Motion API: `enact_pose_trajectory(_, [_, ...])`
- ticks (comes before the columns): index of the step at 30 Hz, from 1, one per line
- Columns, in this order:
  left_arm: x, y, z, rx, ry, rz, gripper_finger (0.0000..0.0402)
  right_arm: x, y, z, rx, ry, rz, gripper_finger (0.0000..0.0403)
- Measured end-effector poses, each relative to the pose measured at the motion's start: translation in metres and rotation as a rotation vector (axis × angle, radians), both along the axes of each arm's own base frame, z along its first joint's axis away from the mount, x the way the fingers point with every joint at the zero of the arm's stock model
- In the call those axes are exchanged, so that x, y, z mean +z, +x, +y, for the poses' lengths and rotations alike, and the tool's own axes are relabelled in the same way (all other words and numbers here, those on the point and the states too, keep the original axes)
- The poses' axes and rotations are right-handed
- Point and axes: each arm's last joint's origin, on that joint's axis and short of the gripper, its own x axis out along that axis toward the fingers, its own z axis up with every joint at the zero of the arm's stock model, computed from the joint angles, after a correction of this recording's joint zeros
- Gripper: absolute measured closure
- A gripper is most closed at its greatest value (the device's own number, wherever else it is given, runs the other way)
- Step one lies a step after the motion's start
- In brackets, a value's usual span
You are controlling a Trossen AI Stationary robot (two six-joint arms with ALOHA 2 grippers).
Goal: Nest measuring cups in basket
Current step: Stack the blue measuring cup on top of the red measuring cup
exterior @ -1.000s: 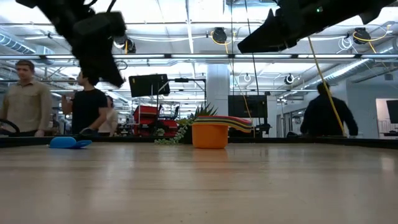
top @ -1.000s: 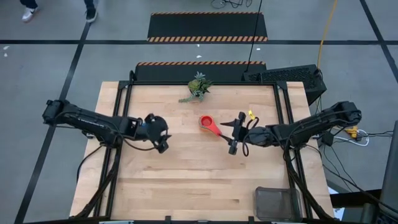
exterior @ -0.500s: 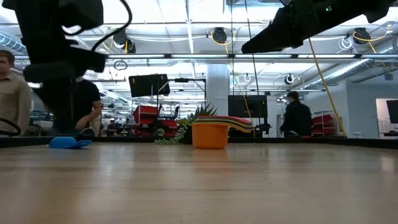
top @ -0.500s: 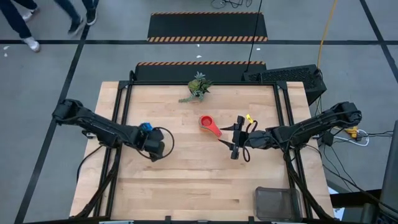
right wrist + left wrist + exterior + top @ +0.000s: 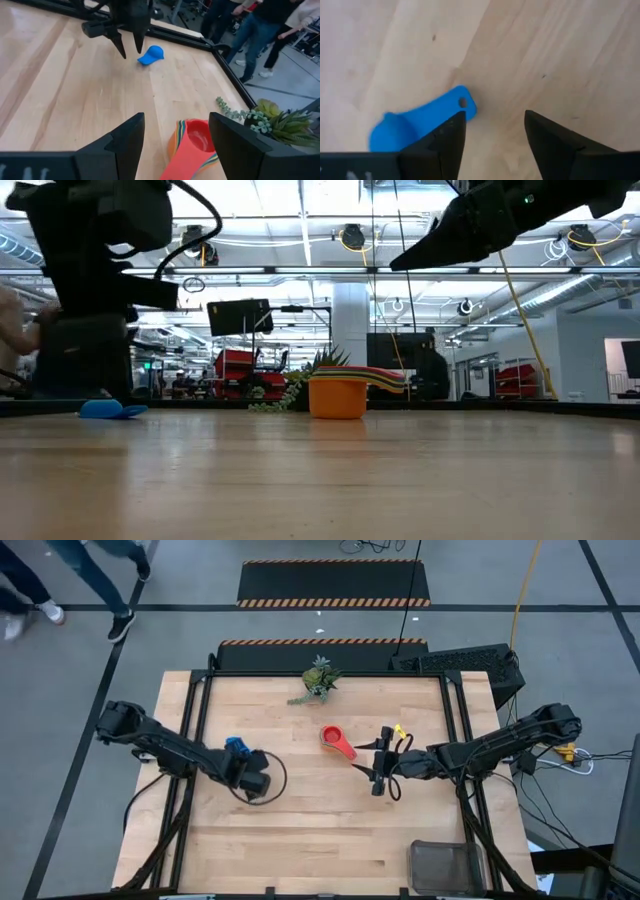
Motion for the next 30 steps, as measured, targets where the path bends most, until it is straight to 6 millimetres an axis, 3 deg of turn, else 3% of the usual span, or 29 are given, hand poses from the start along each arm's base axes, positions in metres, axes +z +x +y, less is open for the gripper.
enact_pose_trajectory(6, [-0.014, 0.0, -0.016, -0.073, 0.231, -0.006, 0.014, -0.002, -0.001, 0.0, 0.002, -0.011, 0.021, 0.0186])
enact_pose_trajectory(12, [-0.031, 0.001, -0.023, -0.059, 0.3, 0.011, 0.0118, -0.002, -0.001, 0.0, 0.006, -0.028, 0.028, 0.0186])
enact_pose_trajectory(20, [-0.051, 0.005, -0.02, 0.032, 0.406, -0.002, 0.0165, -0.002, -0.001, -0.001, 0.005, -0.029, 0.027, 0.0186])
enact_pose_trajectory(30, [-0.054, -0.002, -0.017, 0.17, 0.402, 0.0, 0.0227, -0.002, -0.001, -0.001, 0.005, -0.029, 0.026, 0.0186])
